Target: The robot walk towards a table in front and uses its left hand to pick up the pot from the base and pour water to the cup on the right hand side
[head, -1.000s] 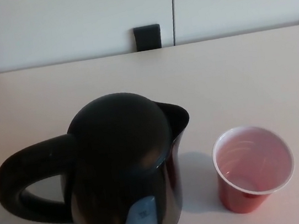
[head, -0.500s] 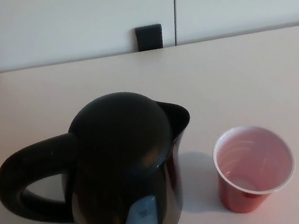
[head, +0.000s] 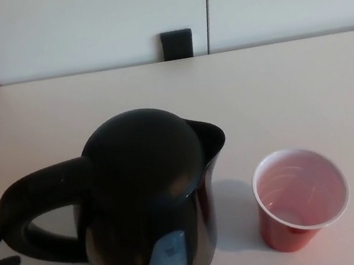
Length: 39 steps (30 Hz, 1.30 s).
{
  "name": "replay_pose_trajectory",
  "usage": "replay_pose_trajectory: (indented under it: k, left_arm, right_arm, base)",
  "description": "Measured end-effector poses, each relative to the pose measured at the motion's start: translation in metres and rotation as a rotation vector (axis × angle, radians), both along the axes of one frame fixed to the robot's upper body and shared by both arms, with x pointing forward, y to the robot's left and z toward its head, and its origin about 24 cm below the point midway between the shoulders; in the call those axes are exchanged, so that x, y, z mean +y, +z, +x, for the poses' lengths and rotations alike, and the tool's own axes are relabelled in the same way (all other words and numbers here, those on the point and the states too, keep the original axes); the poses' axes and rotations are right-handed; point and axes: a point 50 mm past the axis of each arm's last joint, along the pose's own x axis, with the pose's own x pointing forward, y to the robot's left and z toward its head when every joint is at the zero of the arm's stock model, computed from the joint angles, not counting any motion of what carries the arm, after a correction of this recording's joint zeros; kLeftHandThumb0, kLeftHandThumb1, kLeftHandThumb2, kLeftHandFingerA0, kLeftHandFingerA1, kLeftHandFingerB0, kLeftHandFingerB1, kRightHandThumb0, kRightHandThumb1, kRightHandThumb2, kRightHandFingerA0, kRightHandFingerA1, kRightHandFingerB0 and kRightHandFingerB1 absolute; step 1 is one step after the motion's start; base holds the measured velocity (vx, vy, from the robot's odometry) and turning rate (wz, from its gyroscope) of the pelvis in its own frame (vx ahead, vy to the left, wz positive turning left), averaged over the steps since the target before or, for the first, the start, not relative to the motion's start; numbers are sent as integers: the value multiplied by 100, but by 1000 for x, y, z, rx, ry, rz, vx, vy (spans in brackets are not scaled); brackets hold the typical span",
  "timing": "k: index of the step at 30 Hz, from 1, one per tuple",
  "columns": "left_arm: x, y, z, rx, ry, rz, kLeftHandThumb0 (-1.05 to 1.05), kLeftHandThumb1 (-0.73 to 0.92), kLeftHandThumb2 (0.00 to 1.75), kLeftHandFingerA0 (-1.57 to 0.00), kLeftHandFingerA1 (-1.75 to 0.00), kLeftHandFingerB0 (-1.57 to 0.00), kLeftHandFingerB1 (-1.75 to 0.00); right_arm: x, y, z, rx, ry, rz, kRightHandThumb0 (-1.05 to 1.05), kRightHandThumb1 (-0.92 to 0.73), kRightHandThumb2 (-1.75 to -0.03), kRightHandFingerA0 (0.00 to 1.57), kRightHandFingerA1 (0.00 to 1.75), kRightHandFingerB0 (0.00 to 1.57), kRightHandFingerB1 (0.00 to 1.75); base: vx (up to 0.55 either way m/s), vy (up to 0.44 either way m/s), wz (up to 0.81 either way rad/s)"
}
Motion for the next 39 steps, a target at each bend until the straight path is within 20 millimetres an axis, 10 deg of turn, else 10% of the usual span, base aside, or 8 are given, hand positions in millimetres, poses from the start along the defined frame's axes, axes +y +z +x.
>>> replay_pose_trajectory:
  k: [1,10,13,14,27,28,29,39]
  left_arm:
    - [-2,0,1,-4,-11,1,-42,30,70,-1,-34,-1,-25]
    - [-15,0,15,-37,-60,-9,-37,39,62,-6,-30,-4,-20]
    - [-18,2,20,-62,-50,-19,-33,44,55,-6,-30,-3,-22]
    - [-19,3,23,-73,-39,-29,-35,46,54,-7,-31,-2,-25]
    - [-12,8,40,-140,81,-57,-46,35,62,-11,-40,-6,-27]
    - [-12,9,41,-145,90,-57,-26,30,84,-2,-49,0,-48]
    - [-11,9,42,-150,99,-56,-26,30,84,-2,-49,0,-48]
    - [-21,8,62,-193,137,-31,-26,29,84,-2,-48,0,-47]
  right_arm:
    - [0,0,0,1,-1,-1,-40,-61,-57,54,54,48,47]
    - [0,0,1,-3,-4,6,-40,-61,-58,54,56,49,49]
    - [0,1,0,-4,-3,6,-46,-46,-85,51,65,42,58]
    - [-1,1,1,-5,-2,5,-43,-60,-57,57,57,48,47]
    - [-1,2,6,-8,1,0,-45,-59,-58,57,57,47,46]
    - [-1,2,6,-7,3,0,-48,-46,-86,51,65,42,57]
    - [-1,2,6,-7,4,0,-44,-61,-58,57,57,47,46]
    - [0,3,10,-10,9,-5,-43,-61,-58,56,58,48,47]
  base:
    - [0,0,0]
    - [0,0,0]
    - [0,0,0]
    - [0,0,0]
    - [0,0,0]
    - [0,0,0]
    - [0,0,0]
    - [0,0,0]
